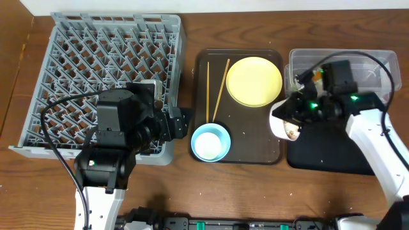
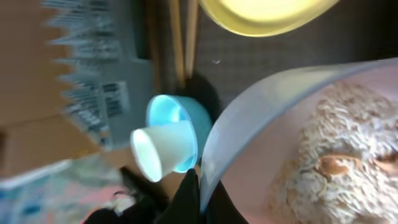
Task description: Sort waste into correct bins and load items into the dishwasher
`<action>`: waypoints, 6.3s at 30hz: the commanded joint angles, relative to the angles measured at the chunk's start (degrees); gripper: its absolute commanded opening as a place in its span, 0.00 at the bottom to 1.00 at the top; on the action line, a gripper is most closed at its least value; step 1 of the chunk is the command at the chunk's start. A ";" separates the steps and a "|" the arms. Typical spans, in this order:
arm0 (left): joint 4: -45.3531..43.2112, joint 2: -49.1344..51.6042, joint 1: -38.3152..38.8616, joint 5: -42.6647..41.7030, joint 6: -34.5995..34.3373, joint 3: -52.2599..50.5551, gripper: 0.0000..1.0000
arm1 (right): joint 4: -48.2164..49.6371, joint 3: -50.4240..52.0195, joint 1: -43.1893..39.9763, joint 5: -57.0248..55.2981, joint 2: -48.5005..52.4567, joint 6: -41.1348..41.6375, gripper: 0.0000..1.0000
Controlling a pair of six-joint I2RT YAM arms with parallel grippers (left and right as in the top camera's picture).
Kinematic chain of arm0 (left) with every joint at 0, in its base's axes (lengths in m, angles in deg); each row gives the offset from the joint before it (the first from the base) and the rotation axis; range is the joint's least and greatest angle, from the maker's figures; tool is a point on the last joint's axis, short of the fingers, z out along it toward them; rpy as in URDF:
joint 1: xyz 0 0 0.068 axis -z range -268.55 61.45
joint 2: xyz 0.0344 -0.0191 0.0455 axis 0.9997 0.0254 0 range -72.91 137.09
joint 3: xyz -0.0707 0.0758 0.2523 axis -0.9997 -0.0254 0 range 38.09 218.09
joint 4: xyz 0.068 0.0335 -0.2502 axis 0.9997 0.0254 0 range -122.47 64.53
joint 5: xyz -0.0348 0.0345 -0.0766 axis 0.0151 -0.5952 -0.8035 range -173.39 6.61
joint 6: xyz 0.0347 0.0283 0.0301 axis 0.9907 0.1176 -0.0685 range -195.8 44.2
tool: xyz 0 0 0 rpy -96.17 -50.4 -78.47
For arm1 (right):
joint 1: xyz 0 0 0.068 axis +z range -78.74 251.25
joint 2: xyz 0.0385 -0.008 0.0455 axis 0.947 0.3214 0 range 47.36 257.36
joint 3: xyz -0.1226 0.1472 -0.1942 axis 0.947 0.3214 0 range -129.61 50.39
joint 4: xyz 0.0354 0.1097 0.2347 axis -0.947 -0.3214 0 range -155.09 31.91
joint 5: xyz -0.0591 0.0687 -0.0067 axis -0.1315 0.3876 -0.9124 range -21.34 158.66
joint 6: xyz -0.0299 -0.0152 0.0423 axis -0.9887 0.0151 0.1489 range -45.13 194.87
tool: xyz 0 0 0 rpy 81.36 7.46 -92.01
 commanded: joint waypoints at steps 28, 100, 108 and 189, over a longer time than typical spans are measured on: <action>-0.04 0.04 -0.35 -0.79 -0.07 1.27 0.95 | 2.05 17.90 -28.24 28.74 -0.15 -21.44 0.01; -0.04 0.04 -0.35 -0.79 -0.07 1.27 0.95 | -0.02 6.67 -6.86 4.96 -12.44 -15.85 0.02; -0.04 0.04 -0.35 -0.79 -0.07 1.27 0.95 | -2.93 2.03 27.17 -45.00 -10.75 -6.84 0.01; 6.91 6.75 -15.61 -64.52 -3.74 4.37 0.84 | 22.21 -9.86 16.90 25.55 -5.42 -13.79 0.01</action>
